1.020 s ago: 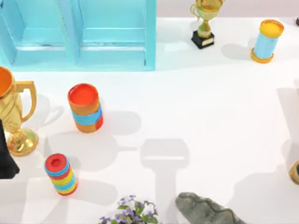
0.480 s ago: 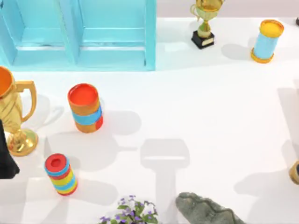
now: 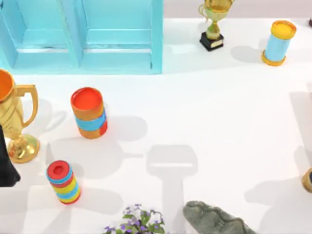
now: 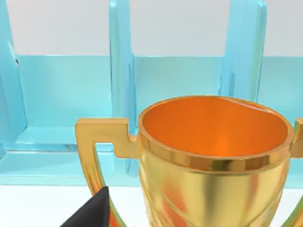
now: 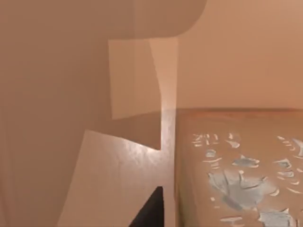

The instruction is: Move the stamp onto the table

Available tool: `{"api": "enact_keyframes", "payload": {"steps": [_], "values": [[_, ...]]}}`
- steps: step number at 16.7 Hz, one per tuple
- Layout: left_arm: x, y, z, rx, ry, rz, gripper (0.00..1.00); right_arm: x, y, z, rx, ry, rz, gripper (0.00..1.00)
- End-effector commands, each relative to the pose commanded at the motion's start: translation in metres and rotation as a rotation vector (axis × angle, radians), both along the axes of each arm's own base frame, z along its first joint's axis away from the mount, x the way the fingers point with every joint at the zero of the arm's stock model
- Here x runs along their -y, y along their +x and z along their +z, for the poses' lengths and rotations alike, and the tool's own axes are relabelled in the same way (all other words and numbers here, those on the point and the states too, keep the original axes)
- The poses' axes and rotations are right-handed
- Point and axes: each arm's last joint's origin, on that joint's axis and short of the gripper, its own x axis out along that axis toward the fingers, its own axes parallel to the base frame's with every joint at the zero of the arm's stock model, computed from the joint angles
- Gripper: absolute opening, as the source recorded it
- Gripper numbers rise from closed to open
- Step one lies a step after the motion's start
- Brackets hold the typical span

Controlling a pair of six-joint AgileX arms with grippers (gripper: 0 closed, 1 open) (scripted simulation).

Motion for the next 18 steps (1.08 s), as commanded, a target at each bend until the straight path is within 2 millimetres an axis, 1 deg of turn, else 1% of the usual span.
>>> {"api": "enact_keyframes", "payload": {"steps": [6, 7, 16, 18], "values": [[0.0, 0.0, 0.0, 0.0, 0.0, 0.0, 1.0, 0.0, 0.0, 0.0, 0.0, 0.0, 0.0, 0.02], [0.0, 0.0, 0.0, 0.0, 0.0, 0.0, 1.0, 0.0, 0.0, 0.0, 0.0, 0.0, 0.0, 0.0], [0.0, 0.0, 0.0, 0.0, 0.0, 0.0, 1.0, 0.0002, 0.0002, 0.0007, 0.001, 0.0, -0.003, 0.0], [0.0, 0.0, 0.0, 0.0, 0.0, 0.0, 1.0, 0.0009, 0.0045, 0.0041, -0.003, 0.012, -0.034, 0.0]]}}
